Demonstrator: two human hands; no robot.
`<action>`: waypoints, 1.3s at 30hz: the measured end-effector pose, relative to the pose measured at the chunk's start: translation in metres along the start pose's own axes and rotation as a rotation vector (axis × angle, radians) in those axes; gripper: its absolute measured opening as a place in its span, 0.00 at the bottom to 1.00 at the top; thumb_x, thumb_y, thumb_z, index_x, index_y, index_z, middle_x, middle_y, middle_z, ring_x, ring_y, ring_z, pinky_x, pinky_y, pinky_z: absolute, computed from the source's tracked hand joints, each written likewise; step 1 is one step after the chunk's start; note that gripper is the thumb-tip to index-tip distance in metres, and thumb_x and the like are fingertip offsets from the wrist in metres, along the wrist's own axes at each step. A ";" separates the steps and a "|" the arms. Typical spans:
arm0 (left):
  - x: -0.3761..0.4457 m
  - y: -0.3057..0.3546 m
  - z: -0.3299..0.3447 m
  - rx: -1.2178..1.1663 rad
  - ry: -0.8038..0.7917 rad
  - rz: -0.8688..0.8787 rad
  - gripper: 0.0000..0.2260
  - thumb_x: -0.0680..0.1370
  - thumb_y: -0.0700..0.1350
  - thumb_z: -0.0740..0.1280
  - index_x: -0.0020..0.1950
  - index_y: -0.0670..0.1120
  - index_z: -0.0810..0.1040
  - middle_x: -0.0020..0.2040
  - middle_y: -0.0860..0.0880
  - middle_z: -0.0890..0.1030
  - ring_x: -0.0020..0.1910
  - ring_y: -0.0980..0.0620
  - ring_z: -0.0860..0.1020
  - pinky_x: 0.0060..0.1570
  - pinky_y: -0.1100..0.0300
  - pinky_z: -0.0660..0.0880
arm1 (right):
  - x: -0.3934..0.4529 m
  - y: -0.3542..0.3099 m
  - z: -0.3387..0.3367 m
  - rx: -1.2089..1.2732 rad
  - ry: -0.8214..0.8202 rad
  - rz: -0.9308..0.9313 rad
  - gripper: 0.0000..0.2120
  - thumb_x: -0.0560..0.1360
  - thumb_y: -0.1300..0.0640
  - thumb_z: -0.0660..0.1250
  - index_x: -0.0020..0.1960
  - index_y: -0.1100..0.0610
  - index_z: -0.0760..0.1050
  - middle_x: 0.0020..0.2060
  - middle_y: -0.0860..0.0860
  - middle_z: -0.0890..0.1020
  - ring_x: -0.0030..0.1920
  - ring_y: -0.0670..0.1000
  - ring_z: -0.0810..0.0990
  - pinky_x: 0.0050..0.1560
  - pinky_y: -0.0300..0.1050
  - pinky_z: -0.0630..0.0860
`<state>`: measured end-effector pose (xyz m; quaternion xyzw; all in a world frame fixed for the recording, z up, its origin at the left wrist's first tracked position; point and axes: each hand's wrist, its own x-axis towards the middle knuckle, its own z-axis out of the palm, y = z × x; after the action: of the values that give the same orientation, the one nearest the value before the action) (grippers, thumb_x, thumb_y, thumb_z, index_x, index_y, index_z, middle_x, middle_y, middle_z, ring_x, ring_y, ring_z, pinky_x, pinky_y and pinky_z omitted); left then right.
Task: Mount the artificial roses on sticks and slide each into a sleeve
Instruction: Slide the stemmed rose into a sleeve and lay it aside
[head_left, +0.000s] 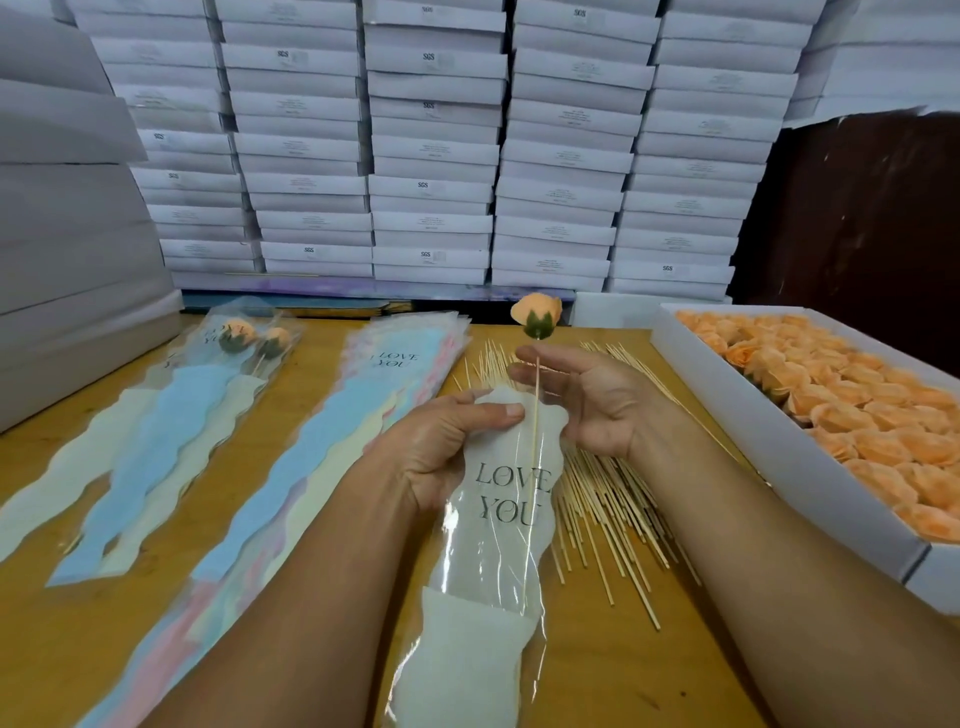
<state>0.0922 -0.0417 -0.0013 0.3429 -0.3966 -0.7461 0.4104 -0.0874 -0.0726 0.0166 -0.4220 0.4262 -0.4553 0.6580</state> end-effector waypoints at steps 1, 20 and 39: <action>0.000 -0.001 0.000 0.006 0.000 0.004 0.31 0.68 0.34 0.73 0.71 0.36 0.72 0.58 0.33 0.81 0.47 0.39 0.83 0.50 0.44 0.82 | 0.001 -0.001 0.000 0.004 0.005 0.017 0.23 0.73 0.44 0.70 0.62 0.56 0.78 0.45 0.51 0.87 0.43 0.50 0.85 0.41 0.54 0.80; 0.004 -0.003 -0.004 -0.002 -0.045 -0.021 0.26 0.71 0.34 0.72 0.69 0.37 0.73 0.53 0.34 0.83 0.45 0.39 0.85 0.43 0.44 0.83 | -0.003 -0.004 -0.011 0.128 0.039 -0.073 0.11 0.75 0.57 0.66 0.55 0.58 0.82 0.53 0.57 0.86 0.51 0.54 0.80 0.66 0.55 0.73; 0.006 -0.002 -0.005 -0.073 -0.005 -0.040 0.19 0.74 0.41 0.70 0.65 0.37 0.77 0.55 0.35 0.83 0.47 0.38 0.83 0.47 0.43 0.81 | -0.009 -0.003 -0.007 -0.028 0.058 -0.147 0.11 0.78 0.52 0.69 0.55 0.58 0.82 0.47 0.55 0.87 0.44 0.54 0.83 0.42 0.50 0.80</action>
<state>0.0933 -0.0481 -0.0066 0.3337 -0.3630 -0.7690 0.4069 -0.0962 -0.0653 0.0188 -0.4480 0.4193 -0.5084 0.6042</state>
